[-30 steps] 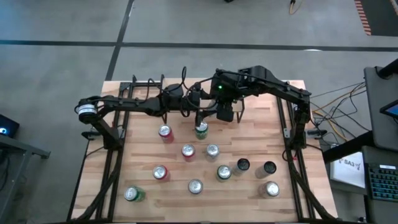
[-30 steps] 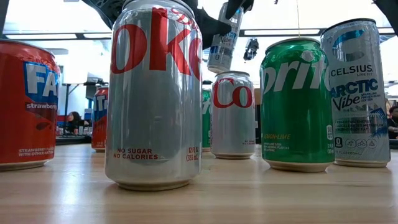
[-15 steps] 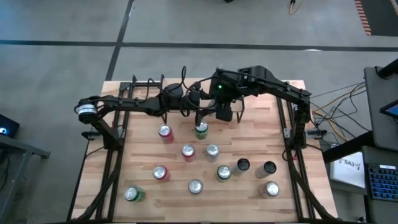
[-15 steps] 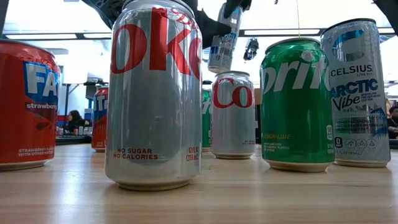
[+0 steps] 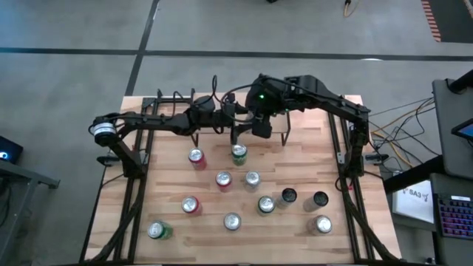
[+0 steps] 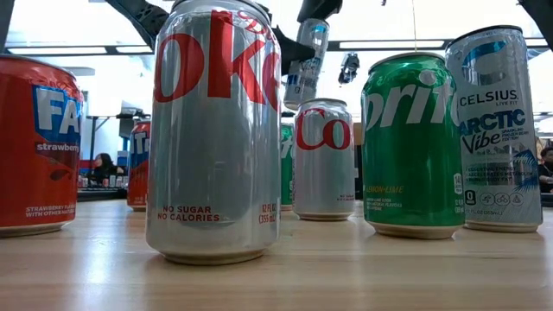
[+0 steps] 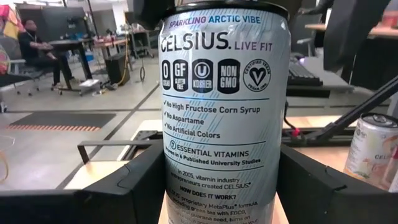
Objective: Place canned beverage on shelf
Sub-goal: Put the top white-blue soda can on the shelf
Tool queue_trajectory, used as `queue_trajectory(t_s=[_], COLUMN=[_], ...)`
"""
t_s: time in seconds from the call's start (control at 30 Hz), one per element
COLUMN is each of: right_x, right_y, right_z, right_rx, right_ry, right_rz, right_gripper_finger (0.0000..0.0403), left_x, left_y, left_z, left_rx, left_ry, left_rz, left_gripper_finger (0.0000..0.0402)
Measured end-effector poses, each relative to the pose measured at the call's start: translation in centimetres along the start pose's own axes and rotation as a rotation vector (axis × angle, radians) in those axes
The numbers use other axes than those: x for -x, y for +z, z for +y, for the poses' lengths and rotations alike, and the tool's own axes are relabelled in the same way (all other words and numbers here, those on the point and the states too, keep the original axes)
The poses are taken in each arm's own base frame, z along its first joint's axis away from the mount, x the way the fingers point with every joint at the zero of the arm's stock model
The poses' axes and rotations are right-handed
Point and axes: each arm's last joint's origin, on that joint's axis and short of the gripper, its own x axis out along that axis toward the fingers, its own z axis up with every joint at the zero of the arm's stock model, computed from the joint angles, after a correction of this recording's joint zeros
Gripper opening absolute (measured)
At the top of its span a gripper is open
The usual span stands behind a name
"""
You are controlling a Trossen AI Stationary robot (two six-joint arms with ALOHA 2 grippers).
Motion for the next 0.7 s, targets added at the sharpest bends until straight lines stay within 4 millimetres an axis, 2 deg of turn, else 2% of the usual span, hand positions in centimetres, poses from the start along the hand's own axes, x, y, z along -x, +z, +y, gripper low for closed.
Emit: queue_trajectory(t_s=[0.1, 0.3, 0.5, 0.7], right_x=[0.6, 3.0, 5.2, 6.1], right_y=[0.0, -0.4, -1.0, -1.1], right_z=[-0.1, -0.3, -0.6, -0.5], right_rx=[-0.004, -0.013, -0.036, -0.054], right_ry=[-0.002, 0.037, 0.033, 0.033], right_rz=[-0.022, -0.094, -0.147, -0.213], right_gripper_finger=[0.0308, 0.0304, 0.0304, 0.0306], left_x=[0.3, 0.5, 1.2, 1.7], left_y=[-0.4, -0.4, -1.3, -1.8], left_z=[0.4, 0.8, 0.9, 0.9], left_rx=[0.007, -0.003, -0.006, 0.016], left_ry=[0.013, 0.047, 0.048, 0.066], left_rz=[-0.015, -0.026, -0.065, -0.106], left_gripper_finger=[0.023, 0.023, 0.0233, 0.0234])
